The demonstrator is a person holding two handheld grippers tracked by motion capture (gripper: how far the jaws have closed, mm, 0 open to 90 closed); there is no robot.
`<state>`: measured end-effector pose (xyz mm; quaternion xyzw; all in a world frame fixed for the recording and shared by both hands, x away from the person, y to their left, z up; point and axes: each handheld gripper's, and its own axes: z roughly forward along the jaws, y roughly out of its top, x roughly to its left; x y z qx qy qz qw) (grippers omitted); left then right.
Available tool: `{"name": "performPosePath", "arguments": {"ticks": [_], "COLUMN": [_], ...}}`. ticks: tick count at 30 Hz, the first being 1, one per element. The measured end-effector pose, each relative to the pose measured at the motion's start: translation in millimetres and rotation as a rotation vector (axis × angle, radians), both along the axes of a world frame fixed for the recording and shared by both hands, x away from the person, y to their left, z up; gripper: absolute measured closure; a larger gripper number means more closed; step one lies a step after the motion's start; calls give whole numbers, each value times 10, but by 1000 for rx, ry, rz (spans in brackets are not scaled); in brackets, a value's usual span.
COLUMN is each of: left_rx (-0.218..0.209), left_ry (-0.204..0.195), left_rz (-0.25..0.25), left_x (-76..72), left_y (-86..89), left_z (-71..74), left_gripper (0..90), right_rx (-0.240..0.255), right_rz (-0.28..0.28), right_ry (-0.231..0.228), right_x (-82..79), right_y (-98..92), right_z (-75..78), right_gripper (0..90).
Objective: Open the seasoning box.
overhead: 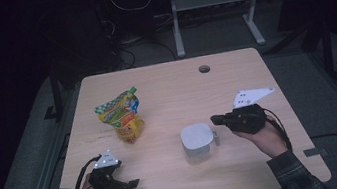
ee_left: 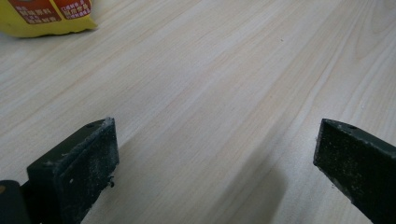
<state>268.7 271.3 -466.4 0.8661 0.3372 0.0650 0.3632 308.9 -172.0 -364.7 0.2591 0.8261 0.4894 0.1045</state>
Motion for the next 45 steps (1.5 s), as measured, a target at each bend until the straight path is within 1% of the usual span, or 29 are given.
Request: {"name": "performPosePath", "arguments": {"ticks": [1, 4, 8, 9, 11, 14, 18, 23, 26, 28, 42, 43, 45], "left_rx": [-5, -5, -10, -5, -11, -6, -11, -10, -11, -9, -5, -5, -5], "left_ry": [6, 5, 6, 4, 3, 3, 6, 5, 7, 5, 4, 3, 3], "left_rz": [4, 3, 8, 3, 5, 1, 10, 10, 10, 6, 1, 0, 0], "left_x": [-6, -9, -8, -7, -12, -8, -9, -9, -8, -7, -3, -3, -2], "left_y": [-4, -2, -2, 0, -7, -3, 1, 3, 0, -2, -1, -1, -1], "left_z": [0, 2, -1, 1, 2, 1, -2, 0, -2, -3, -6, -5, -5], "left_gripper": [0, 0, 0, 0, 0, 0, 0, 0, 0, 0, 0, 0, 0], "right_rx": [-2, -11, -16, -28, -32, -43, -43, -51, -50, -42, -42, -48, -46], "right_rz": [10, 25, 31, 34, 39, 42, 45, 44, 45, 44, 38, 39, 40], "right_ry": [0, 4, 14, 17, 18, 30, 28, 40, 39, 41, 46, 39, 39], "right_x": [0, -7, -12, -12, -7, -6, -14, -15, -14, -16, -19, -14, -13], "right_y": [23, 67, 88, 101, 104, 123, 114, 99, 95, 86, 74, 69, 68], "right_z": [1, -8, -38, -61, -74, -96, -88, -100, -123, -129, -134, -137, -138], "right_gripper": [900, 900, 900, 900, 900, 900, 900, 900, 900, 900, 900, 900, 900]}}
